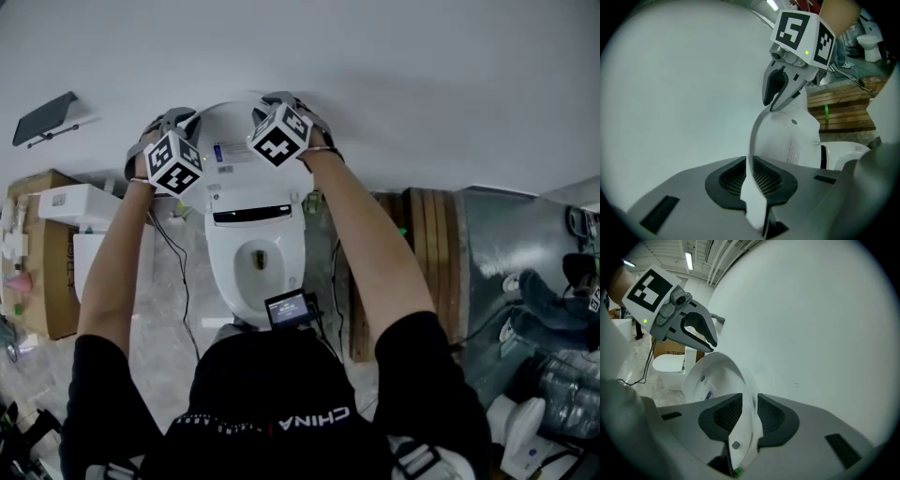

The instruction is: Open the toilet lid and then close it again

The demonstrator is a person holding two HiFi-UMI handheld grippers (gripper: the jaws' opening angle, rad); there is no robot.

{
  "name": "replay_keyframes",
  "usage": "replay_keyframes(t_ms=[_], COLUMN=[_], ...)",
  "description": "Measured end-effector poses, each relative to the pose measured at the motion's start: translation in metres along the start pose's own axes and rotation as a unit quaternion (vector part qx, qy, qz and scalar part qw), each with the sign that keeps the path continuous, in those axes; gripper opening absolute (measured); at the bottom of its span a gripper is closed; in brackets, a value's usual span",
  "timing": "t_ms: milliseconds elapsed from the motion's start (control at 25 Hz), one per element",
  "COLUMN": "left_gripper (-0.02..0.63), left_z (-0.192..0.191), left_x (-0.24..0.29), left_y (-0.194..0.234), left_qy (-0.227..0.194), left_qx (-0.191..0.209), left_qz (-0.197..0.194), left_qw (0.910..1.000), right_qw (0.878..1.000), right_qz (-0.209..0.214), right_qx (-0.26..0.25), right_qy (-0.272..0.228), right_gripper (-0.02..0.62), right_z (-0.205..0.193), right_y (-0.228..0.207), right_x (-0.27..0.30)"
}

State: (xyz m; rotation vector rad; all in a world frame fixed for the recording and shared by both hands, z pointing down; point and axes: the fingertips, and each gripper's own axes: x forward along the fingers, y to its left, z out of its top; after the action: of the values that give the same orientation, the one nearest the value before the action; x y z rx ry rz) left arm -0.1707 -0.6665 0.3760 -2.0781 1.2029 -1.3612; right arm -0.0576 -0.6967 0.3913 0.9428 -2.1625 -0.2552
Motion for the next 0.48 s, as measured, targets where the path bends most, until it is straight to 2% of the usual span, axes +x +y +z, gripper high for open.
replay_keyframes(t_ms=[160, 280, 360, 480], left_gripper=[0.048, 0.048, 0.036, 0.011], left_z=[-0.005, -0.001, 0.002, 0.005], left_x=[-0.009, -0.023, -0.032, -0.048], left_y=[-0.011, -0.027, -0.046, -0.080], left_qy=[-0.001, -0.025, -0.043, -0.060], left_qx=[-0.011, -0.048, -0.072, -0.107], left_qz=[0.003, 0.005, -0.003, -0.018], left_qw=[0.9999, 0.9985, 0.9964, 0.9923], right_qw=[1.000, 0.998, 0.995, 0.992], right_qz=[-0.003, 0.018, 0.043, 0.057], right_qx=[0.013, 0.036, 0.053, 0.068], right_qy=[-0.020, -0.055, -0.075, -0.085], right_gripper=[0.101, 0.099, 0.047, 0.022], right_z=[0.001, 0.000, -0.004, -0.021], right_y=[-0.003, 0.009, 0.024, 0.046], right_x=[-0.020, -0.042, -0.056, -0.072])
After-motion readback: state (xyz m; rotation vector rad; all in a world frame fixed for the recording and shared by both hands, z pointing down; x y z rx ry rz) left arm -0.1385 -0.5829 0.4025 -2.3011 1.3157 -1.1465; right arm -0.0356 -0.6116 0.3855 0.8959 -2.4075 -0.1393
